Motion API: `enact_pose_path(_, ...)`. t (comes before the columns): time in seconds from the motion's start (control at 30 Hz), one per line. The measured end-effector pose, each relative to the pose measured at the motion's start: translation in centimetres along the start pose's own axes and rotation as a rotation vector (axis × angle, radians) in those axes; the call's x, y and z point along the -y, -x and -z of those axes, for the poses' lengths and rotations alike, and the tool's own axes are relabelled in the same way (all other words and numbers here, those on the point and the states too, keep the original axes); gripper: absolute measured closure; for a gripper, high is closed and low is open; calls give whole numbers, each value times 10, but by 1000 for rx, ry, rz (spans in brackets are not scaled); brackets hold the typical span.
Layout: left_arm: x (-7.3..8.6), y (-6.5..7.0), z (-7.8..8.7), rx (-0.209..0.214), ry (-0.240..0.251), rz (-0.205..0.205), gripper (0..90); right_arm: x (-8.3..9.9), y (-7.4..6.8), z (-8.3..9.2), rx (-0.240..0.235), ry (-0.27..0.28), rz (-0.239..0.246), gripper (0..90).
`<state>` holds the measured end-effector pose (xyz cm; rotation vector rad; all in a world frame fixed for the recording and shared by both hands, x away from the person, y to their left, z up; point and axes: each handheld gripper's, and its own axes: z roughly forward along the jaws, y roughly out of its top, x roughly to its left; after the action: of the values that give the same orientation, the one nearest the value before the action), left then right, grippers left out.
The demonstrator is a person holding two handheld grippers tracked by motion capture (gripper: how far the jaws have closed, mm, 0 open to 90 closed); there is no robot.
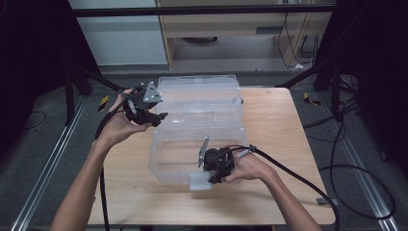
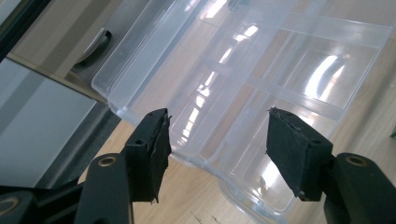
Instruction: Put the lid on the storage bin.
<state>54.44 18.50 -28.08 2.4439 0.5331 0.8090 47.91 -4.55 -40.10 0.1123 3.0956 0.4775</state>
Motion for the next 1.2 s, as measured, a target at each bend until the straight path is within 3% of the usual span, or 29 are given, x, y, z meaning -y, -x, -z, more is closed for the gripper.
enact_pose_path(0.07,-2,0,-2,6,-11,-16,394,0,0,0,2,-1,-2,663)
enact_pose_path(0.17,-7,0,-11,28,-48,-74,400,0,0,0,-7,2,-5,663)
enact_pose_path(0.3,-11,-2,-18,49,-62,-97,420,0,0,0,-4,1,-2,663)
enact_pose_path(0.47,-17,-4,-24,49,-109,-147,430,0,0,0,-3,1,-2,663)
enact_pose_path(0.8,-30,-8,-38,47,-159,-251,439,0,0,0,-1,-1,-2,663)
enact_pose_path(0.97,-34,-8,-45,55,-171,-282,449,0,0,0,-2,1,-3,663)
enact_pose_path(1.07,-38,-6,-55,59,-193,-327,455,0,0,0,-1,1,-2,664)
enact_pose_path(1.2,-41,-4,-63,69,-202,-348,470,0,-1,0,0,0,-4,664)
